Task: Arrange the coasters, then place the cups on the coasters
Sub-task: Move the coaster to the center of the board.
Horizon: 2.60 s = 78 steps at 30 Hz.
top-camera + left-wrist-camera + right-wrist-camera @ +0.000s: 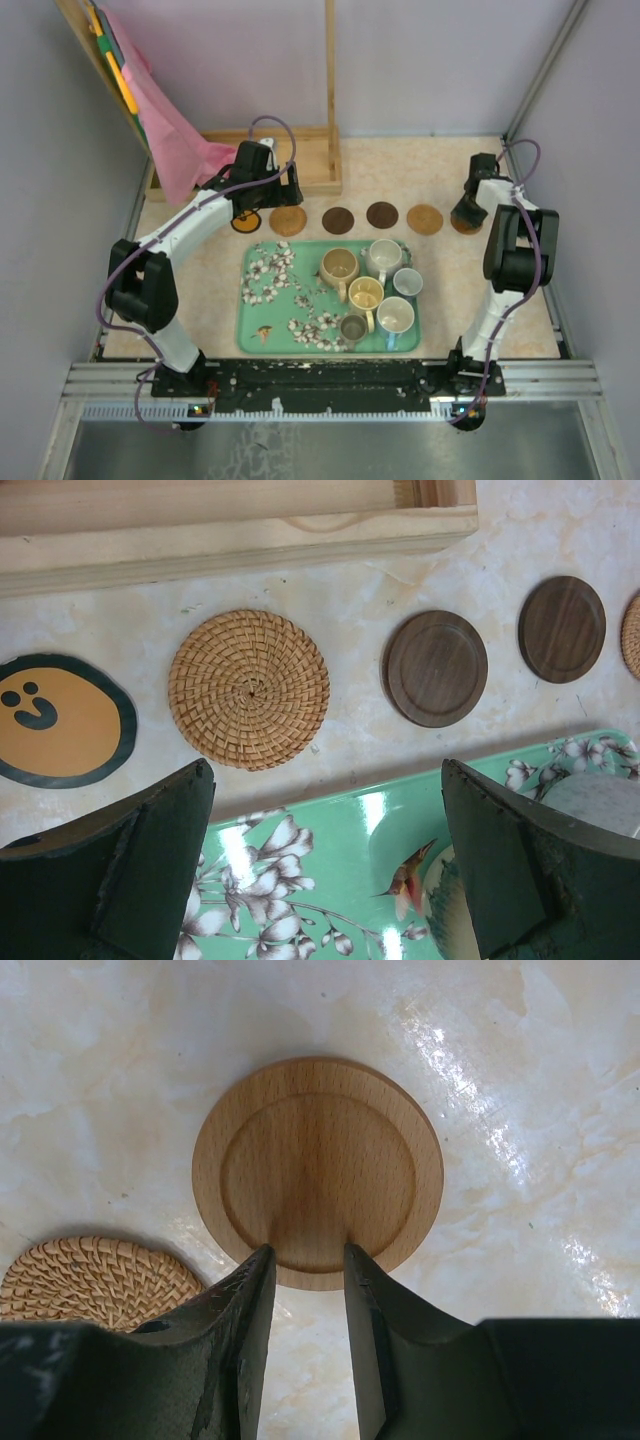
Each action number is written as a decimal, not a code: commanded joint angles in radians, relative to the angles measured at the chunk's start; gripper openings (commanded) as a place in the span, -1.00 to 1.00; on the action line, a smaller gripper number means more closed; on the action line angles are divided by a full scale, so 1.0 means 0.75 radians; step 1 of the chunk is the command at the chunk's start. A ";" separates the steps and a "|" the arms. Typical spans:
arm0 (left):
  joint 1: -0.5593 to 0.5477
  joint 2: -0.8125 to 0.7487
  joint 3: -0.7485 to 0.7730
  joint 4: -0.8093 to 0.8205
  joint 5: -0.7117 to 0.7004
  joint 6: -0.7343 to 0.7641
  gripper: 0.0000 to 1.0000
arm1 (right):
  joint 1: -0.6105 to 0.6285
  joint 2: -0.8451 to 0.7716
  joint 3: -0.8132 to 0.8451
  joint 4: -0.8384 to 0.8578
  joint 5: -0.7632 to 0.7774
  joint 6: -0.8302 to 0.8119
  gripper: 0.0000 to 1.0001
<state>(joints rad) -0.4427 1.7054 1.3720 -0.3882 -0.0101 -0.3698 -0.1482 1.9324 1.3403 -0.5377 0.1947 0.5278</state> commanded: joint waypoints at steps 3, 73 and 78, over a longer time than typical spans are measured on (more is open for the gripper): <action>-0.005 -0.021 -0.006 0.025 0.014 -0.007 1.00 | -0.016 -0.044 0.056 0.003 0.050 0.000 -0.30; -0.036 0.182 0.111 0.006 -0.107 0.089 1.00 | 0.246 -0.186 0.081 -0.020 0.014 -0.067 -0.28; -0.040 0.237 0.129 -0.036 -0.114 0.110 0.99 | 0.246 -0.151 0.049 -0.007 0.015 -0.069 -0.28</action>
<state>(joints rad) -0.4690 1.8606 1.4548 -0.4099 -0.0776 -0.3161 0.0364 1.8088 1.4002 -0.5888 0.2020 0.4892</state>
